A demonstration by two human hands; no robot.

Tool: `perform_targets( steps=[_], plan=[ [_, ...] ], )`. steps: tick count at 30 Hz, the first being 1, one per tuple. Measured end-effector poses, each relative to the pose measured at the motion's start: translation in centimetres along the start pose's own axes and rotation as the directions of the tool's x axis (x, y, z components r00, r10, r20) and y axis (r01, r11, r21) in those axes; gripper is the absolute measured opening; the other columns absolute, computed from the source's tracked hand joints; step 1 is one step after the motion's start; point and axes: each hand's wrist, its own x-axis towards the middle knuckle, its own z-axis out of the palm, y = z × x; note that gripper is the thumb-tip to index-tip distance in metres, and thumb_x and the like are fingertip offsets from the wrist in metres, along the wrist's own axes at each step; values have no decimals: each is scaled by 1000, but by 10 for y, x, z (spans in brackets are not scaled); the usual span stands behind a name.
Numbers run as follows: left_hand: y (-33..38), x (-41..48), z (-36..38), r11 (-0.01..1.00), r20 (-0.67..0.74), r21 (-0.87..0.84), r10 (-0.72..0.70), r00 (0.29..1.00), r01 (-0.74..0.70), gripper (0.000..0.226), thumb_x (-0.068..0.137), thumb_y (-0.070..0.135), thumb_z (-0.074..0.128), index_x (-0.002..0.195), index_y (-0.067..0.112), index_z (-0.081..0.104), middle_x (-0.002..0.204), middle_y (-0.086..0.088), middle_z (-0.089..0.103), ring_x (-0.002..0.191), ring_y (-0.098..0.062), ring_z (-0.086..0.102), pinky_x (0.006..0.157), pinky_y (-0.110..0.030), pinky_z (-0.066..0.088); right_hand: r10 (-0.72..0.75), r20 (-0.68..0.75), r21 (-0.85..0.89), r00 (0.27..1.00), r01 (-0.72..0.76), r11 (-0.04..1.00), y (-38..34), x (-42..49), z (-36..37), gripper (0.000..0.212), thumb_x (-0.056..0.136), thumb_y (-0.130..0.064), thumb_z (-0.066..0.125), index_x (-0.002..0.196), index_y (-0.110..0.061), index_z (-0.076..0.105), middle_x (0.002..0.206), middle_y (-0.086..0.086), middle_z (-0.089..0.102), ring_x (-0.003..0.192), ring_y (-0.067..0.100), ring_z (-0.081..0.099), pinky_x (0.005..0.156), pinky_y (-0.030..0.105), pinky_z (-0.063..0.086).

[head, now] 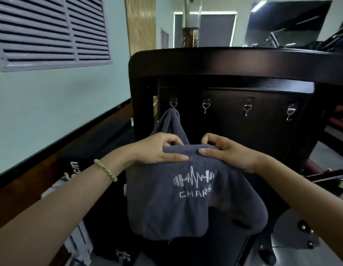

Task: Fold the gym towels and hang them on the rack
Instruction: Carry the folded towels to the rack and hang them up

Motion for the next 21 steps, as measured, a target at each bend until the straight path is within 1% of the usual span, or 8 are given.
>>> perform_targets(
  steps=[3,6,9,12,14,16,17,21],
  plan=[
    [2,19,-19,989,19,-138,62,998,-59,26,88,26,65,97,11,45,59,7,59,54,0,56,54,-13,42,-18,-66,148,998,28,989,-6,7,-12,15,91,-19,56,103,-15,48,92,10,57,80,22,58,67,29,51],
    [-5,42,-31,961,-61,-192,189,980,-198,23,91,25,62,94,17,41,77,-8,48,65,-12,48,60,-21,40,23,-97,247,995,2,969,-10,12,-32,23,91,-18,53,114,-20,50,101,8,65,85,22,64,70,30,56],
    [-12,63,-37,926,-116,-266,245,962,-268,12,91,24,61,96,23,50,87,-9,49,75,-20,50,70,-29,43,63,-53,174,997,-53,983,-10,19,-49,33,89,-19,53,122,-24,50,110,11,68,94,26,66,77,34,57],
    [-16,76,-39,922,-102,-304,218,971,-239,17,95,15,53,103,24,65,94,17,68,93,0,63,79,-14,47,53,-41,140,998,-47,989,-9,28,-64,27,90,-19,53,118,-22,54,108,11,68,92,25,67,77,31,56],
    [-16,84,-42,935,-42,-295,192,980,-196,22,96,13,50,106,24,67,100,22,69,101,5,62,82,-9,46,30,-45,148,999,-23,989,-7,32,-76,22,85,-31,64,105,-22,66,102,6,69,92,19,66,78,27,55],
    [-12,92,-50,961,25,-225,173,985,-163,22,93,17,54,107,25,69,105,22,69,106,5,60,84,-8,45,29,-40,92,999,-26,995,-6,34,-90,27,72,-39,77,93,-23,75,100,0,72,94,12,67,80,20,53],
    [-10,96,-54,974,49,-171,162,986,-151,21,90,21,59,108,27,70,108,22,68,107,5,60,85,-8,45,31,-43,26,999,-30,999,-5,36,-95,24,71,-35,78,92,-24,77,101,-1,73,95,10,68,80,18,52],
    [-8,120,-59,987,-46,41,155,987,-153,36,74,36,76,109,35,71,110,20,68,104,7,60,89,-12,47,-79,-123,-294,989,39,955,-3,54,-111,37,75,-12,75,111,-15,71,106,-8,73,102,5,66,84,13,49]
  ],
)
